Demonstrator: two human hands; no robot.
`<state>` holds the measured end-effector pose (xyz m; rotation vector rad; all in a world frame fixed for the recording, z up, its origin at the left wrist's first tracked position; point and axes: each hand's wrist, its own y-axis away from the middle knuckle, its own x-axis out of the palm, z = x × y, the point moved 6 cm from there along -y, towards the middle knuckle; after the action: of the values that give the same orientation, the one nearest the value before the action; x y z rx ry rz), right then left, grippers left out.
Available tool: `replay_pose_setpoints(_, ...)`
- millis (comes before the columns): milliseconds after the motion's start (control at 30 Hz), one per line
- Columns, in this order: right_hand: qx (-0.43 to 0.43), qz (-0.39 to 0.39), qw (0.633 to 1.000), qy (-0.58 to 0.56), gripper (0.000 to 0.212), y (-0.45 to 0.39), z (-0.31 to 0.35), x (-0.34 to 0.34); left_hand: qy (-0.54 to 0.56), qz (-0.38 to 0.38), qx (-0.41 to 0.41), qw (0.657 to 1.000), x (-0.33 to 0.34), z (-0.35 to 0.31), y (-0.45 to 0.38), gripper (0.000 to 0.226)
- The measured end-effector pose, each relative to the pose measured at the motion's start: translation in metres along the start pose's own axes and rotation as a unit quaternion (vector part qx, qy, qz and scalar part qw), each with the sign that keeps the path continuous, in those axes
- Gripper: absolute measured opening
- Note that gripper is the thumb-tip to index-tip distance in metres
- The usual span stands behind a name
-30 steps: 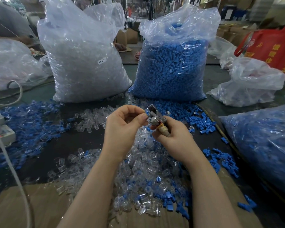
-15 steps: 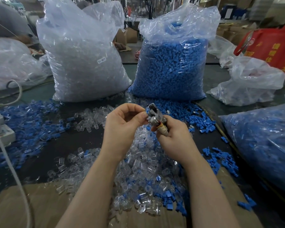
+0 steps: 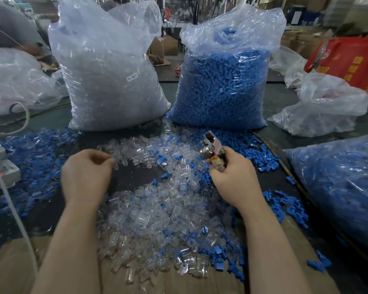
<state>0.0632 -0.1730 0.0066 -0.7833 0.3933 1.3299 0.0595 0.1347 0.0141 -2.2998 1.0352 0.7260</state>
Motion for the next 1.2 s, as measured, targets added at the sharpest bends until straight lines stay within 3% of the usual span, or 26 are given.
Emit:
replay_pose_setpoints(133, 0.014, -0.011, 1.0, 0.014, 0.003, 0.0, -0.004, -0.001, -0.146, -0.014, -0.073, 0.987, -0.011, 0.032, -0.008, 0.013)
replay_pose_setpoints(300, 0.033, -0.005, 0.999, 0.036, 0.01, -0.001, -0.008, 0.0, -0.162, -0.007, -0.117, 0.98, -0.014, 0.044, -0.006, 0.019)
replay_pose_setpoints(433, 0.046, -0.011, 0.998, 0.043, 0.009, -0.001, -0.009, 0.0, -0.167, 0.011, -0.103, 0.981, -0.009, 0.038, -0.007, 0.031)
replay_pose_setpoints(567, 0.064, -0.026, 0.995, 0.069, 0.015, -0.002, -0.013, -0.002, -0.149, 0.055, -0.066, 0.985, 0.001, 0.03, -0.005, 0.025)
replay_pose_setpoints(767, 0.1, -0.006, 0.986, 0.134, 0.017, -0.002, -0.021, -0.002, -0.255, 0.077, -0.069, 0.962, 0.005, 0.032, -0.006, 0.036)
replay_pose_setpoints(933, 0.079, 0.017, 0.984, 0.16, 0.022, -0.001, -0.014, 0.004, -0.108, 0.114, 0.039, 0.987, 0.022, -0.004, 0.007, 0.01)
replay_pose_setpoints(1000, 0.068, 0.033, 0.981, 0.181, 0.021, -0.002, -0.011, 0.009, -0.07, 0.153, 0.088, 0.982, 0.035, -0.026, 0.02, 0.01)
replay_pose_setpoints(1200, 0.063, 0.029, 0.974, 0.214, 0.017, 0.0, -0.004, 0.019, -0.117, 0.237, 0.174, 0.948, 0.071, -0.05, 0.047, 0.017)
